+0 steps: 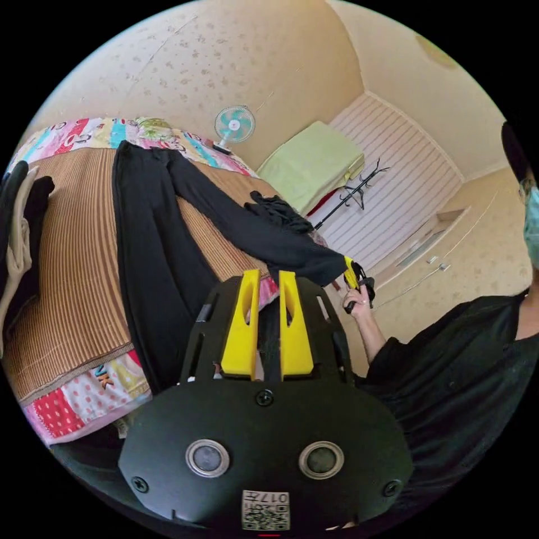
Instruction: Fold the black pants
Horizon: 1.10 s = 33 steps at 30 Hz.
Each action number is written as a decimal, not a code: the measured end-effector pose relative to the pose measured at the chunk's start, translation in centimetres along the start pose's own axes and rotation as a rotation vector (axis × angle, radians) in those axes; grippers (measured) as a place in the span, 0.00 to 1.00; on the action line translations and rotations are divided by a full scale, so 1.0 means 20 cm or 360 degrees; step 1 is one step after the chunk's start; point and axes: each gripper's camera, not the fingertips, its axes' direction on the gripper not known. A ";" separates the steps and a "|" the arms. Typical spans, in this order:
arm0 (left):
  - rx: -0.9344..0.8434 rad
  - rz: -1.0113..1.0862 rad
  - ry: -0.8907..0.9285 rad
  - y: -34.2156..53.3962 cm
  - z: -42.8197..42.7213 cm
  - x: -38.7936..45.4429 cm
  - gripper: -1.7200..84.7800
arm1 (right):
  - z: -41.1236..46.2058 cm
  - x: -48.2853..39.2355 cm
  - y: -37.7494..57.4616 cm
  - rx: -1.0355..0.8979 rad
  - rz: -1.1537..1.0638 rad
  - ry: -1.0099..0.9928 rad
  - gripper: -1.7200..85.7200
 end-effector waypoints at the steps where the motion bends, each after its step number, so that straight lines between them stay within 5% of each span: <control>1: 0.0008 -0.0029 0.0076 -0.05 0.00 0.01 0.09 | 0.12 -0.17 -0.07 -0.0155 -0.0179 -0.0015 0.05; 8: -0.0396 -0.0364 0.0372 -0.19 0.33 -0.24 0.20 | 1.08 -0.80 0.20 -0.1367 -0.0955 0.0017 0.05; 12: -0.0739 -0.0592 0.0315 -0.02 0.55 -0.49 0.13 | 1.38 -0.82 0.57 -0.1776 -0.1040 -0.0059 0.05; 20: -0.0541 -0.0499 0.0277 0.15 0.48 -0.55 0.03 | 1.69 -0.66 0.56 -0.2341 -0.0959 -0.0600 0.09; 22: -0.0551 -0.0368 0.0165 0.15 0.47 -0.50 0.02 | 1.84 -0.54 0.40 -0.2298 -0.0866 -0.0506 0.11; 29: -0.0606 -0.0119 0.0125 0.15 0.51 -0.44 0.02 | 2.74 0.38 -0.35 -0.1691 -0.0210 0.0831 0.20; 33: -0.0515 -0.0103 0.0235 0.15 0.49 -0.47 0.02 | 3.12 0.65 -0.44 -0.1509 -0.0097 0.1269 0.20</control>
